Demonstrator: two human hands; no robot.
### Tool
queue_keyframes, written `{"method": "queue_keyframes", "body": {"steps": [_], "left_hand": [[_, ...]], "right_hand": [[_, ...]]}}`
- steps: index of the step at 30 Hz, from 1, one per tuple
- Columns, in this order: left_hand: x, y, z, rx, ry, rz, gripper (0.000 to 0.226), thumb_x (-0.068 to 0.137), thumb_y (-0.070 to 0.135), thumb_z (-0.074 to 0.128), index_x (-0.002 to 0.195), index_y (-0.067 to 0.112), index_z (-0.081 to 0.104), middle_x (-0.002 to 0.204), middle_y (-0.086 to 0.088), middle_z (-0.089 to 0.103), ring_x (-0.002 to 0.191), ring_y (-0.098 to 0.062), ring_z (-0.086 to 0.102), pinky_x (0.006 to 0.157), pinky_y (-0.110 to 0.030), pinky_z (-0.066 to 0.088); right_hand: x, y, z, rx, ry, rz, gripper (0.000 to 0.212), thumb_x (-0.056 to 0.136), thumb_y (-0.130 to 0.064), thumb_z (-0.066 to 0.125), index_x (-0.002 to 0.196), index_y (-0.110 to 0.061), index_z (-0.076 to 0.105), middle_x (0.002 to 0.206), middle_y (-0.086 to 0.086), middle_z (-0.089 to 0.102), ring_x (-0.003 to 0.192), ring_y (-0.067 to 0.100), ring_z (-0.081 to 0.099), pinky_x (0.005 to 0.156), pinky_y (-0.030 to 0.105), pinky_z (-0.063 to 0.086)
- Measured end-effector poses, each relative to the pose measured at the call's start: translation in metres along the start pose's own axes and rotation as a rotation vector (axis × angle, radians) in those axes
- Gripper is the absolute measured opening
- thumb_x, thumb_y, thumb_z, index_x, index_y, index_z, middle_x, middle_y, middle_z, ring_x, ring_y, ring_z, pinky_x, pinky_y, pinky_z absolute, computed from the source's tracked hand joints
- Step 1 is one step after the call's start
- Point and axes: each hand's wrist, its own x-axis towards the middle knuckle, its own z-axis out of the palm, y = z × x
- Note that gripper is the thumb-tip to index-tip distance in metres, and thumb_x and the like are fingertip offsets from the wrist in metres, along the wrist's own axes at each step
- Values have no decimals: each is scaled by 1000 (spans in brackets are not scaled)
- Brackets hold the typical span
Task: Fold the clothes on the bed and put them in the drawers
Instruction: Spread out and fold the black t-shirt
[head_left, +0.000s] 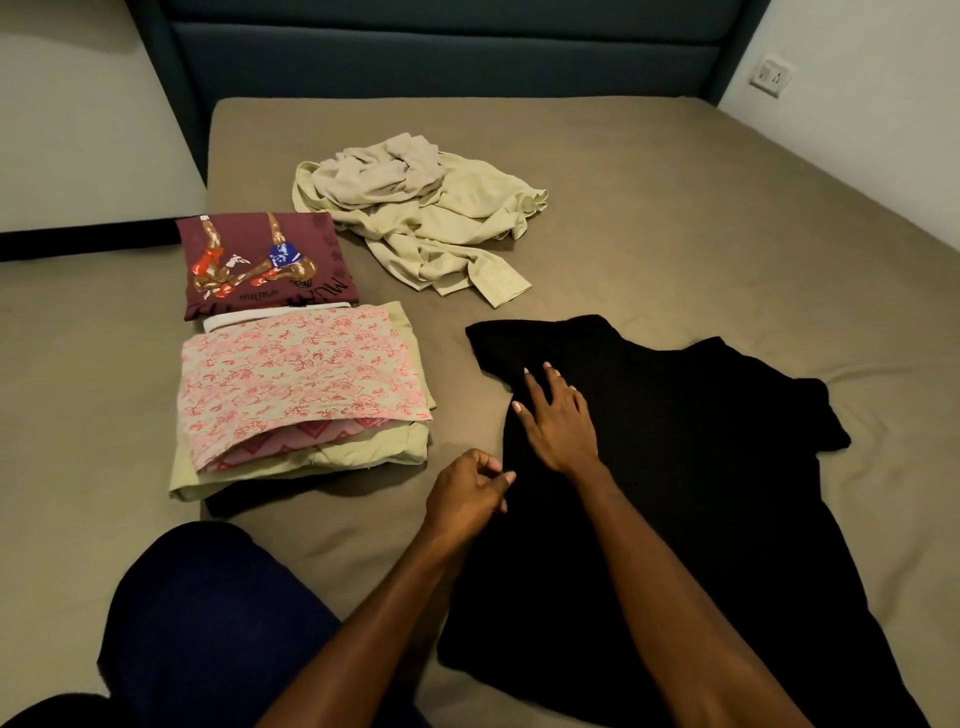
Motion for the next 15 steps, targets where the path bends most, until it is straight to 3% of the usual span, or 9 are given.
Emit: {"method": "queue_keyframes", "body": {"steps": [3,6,9,12,15], "left_hand": [[-16,4,-7,339,-5,21,54,64,73,78,91,29,63,83,10,70,80,-11,66,65,-31,48],[-34,-6,-12,667,-44,85,54,68,74,75,75,22,60,76,9,62,79,-16,62,62,-29,39],[-48,-25,-23,633,-169,114,51,76,62,71,68,14,58,65,2,57,70,-16,61,58,-31,37],[-55,-31,-36,563,-296,113,48,80,53,73,58,14,57,54,6,52,56,-7,51,55,-28,35],[-63,-32,-39,598,-348,121,54,80,50,73,49,15,47,44,9,42,51,-8,45,54,-30,32]], "right_hand": [[3,-4,-1,-59,-60,56,68,105,-65,15,165,-34,6,173,8,-2,160,25,-1,129,47,3],[-1,-11,1,-74,-62,84,67,101,-71,11,163,-44,4,173,9,-6,160,27,-5,127,54,-2],[-10,-24,2,-56,-62,-48,60,103,-69,12,160,-51,11,173,7,-4,160,24,-3,126,58,1],[-26,-30,3,-31,-53,-187,54,109,-56,18,160,-43,25,173,-1,3,159,18,-1,128,53,7],[-33,-26,6,93,-68,-278,51,110,-46,28,160,-34,31,172,-6,15,158,11,3,128,51,9]]}}
